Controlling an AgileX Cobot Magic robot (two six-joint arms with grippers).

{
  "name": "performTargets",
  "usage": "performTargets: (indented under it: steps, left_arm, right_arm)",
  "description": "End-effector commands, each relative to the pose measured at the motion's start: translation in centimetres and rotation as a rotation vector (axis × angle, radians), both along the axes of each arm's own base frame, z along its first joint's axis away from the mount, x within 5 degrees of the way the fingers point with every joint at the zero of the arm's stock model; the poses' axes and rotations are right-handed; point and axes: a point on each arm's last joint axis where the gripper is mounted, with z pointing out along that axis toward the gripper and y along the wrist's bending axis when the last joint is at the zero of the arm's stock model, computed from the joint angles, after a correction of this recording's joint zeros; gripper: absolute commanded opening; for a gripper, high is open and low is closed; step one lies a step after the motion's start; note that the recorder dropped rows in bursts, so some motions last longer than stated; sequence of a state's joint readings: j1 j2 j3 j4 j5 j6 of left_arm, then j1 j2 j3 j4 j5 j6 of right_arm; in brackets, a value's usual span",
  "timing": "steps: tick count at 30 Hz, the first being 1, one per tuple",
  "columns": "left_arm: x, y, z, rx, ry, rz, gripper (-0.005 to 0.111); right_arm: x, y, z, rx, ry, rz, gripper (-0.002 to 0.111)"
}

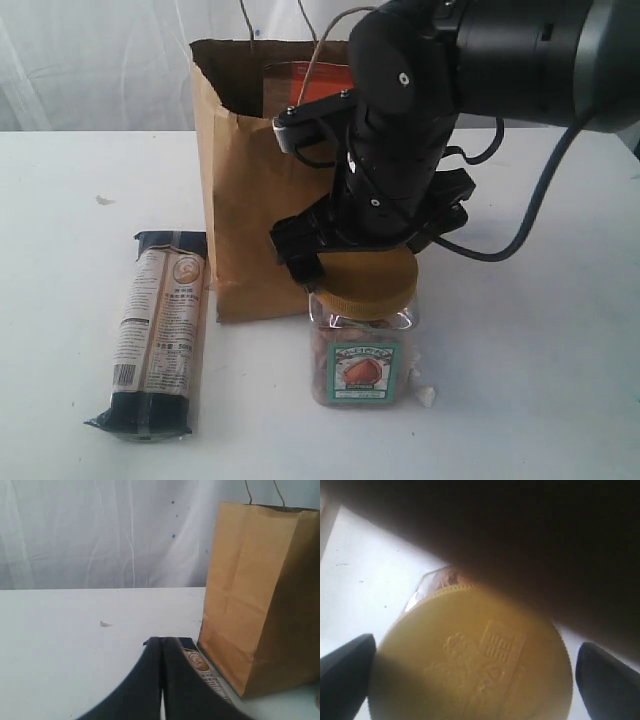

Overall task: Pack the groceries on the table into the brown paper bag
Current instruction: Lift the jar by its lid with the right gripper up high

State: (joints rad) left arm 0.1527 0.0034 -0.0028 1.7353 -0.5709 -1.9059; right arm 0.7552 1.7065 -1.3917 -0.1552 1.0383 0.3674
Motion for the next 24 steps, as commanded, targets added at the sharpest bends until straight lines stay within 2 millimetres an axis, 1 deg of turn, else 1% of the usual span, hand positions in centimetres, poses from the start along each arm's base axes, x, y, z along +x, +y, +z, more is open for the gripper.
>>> performTargets:
  steps: [1,2,3,5,6,8,10,12,14,19,24]
  left_arm:
    - [0.0,0.0,-0.1,0.010,0.001,-0.001,0.000]
    - [0.0,0.0,-0.1,0.010,0.001,-0.001,0.000]
    - [0.0,0.0,-0.1,0.010,0.001,-0.001,0.000]
    - [0.0,0.0,-0.1,0.010,0.001,-0.001,0.000]
    - [0.0,0.0,-0.1,0.010,0.001,-0.001,0.000]
    - [0.0,0.0,-0.1,0.010,0.001,-0.001,0.000]
    - [0.0,0.0,-0.1,0.010,0.001,-0.001,0.000]
    - [0.0,0.0,-0.1,0.010,0.001,-0.001,0.000]
    - [0.0,0.0,-0.1,0.010,0.001,-0.001,0.000]
    - [0.0,0.0,-0.1,0.010,0.001,-0.001,0.000]
    - [0.0,0.0,-0.1,0.010,0.001,-0.001,0.000]
  right_arm:
    - [-0.1,-0.4,-1.0,-0.057,0.080,-0.029,0.093]
    - [-0.2,-0.4,-1.2,-0.069,0.102,-0.034,0.086]
    - [-0.3,-0.5,-1.3,-0.084,0.125,-0.038,0.077]
    - [-0.6,-0.7,-1.4,-0.108,0.149,-0.043,0.056]
    - [-0.6,-0.8,-1.3,-0.113,0.153,-0.042,0.043]
    - [-0.8,-0.9,-0.8,-0.103,0.141,-0.033,0.026]
    - [-0.9,-0.9,-0.1,-0.065,0.121,-0.031,0.014]
    - [-1.2,-0.8,0.9,-0.008,0.106,-0.030,0.008]
    - [-1.6,-0.6,2.3,0.061,0.093,-0.010,0.005]
    - [-3.1,-0.2,6.3,0.252,0.066,0.084,0.005]
    - [-4.4,-0.7,9.8,0.376,0.031,0.094,0.005]
